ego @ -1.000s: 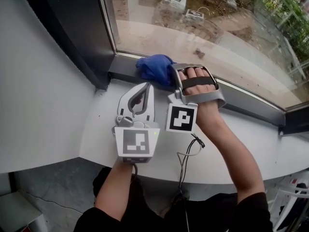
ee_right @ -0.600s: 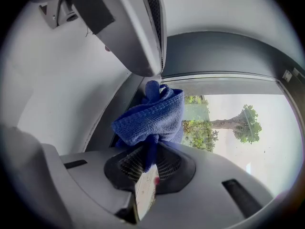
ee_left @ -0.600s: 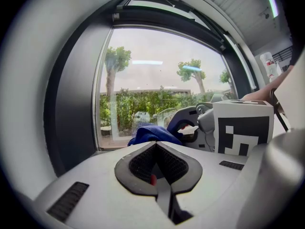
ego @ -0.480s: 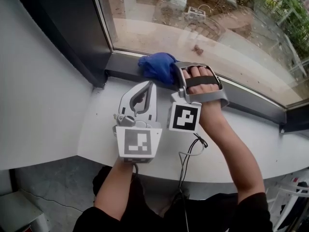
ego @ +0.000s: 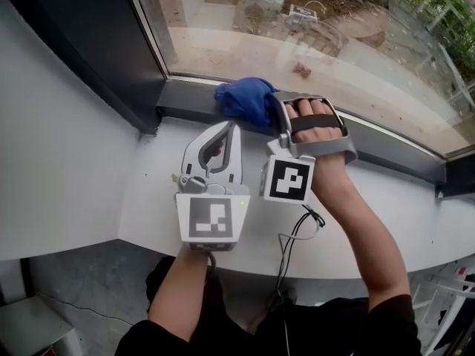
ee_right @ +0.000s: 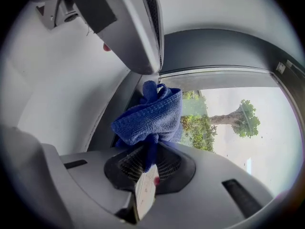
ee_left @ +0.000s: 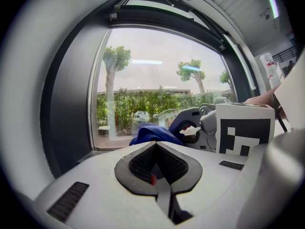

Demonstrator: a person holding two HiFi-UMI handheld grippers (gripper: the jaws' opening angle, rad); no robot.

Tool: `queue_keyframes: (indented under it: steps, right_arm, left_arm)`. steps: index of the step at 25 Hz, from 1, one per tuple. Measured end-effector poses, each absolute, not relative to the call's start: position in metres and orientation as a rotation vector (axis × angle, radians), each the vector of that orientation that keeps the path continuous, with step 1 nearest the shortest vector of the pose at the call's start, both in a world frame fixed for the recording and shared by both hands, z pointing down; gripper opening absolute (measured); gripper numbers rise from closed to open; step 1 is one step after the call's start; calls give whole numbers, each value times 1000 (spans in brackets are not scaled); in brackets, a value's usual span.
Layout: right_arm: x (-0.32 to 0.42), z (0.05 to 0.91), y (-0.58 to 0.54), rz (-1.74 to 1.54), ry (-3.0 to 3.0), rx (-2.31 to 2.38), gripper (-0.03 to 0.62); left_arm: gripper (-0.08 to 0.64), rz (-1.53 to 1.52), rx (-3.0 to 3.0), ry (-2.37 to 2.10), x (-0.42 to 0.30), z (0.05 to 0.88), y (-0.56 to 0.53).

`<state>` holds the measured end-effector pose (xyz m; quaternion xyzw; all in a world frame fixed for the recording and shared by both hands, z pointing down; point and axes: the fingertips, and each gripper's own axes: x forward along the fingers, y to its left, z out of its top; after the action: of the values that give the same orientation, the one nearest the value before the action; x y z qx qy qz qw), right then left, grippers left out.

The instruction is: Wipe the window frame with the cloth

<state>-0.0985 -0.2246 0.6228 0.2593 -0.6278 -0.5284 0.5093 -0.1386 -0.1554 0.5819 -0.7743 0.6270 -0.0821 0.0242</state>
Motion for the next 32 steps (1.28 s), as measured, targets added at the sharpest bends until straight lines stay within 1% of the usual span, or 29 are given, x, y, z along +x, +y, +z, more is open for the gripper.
queue_keyframes:
  steps: [3, 6, 11, 18, 26, 32]
  right_arm:
    - [-102, 616, -225, -1272, -1529, 661, 21]
    - [-89, 616, -225, -1256, -1581, 698, 21]
    - [-73, 619, -225, -1241, -1585, 722, 21]
    - [-55, 619, -224, -1222, -1587, 746, 21]
    - [-35, 618, -221, -1172, -1625, 773, 21]
    - [-26, 620, -224, -1158, -1603, 793, 21]
  left_arm:
    - [5, -244, -2376, 1935, -135, 575, -157]
    - [5, -180, -2392, 1968, -122, 578, -158]
    - [5, -246, -2374, 1899, -103, 578, -158]
    - [5, -214, -2448, 1890, -83, 581, -153]
    - [5, -243, -2477, 1845, -62, 587, -153]
    - [5, -191, -2498, 1807, -52, 582, -150]
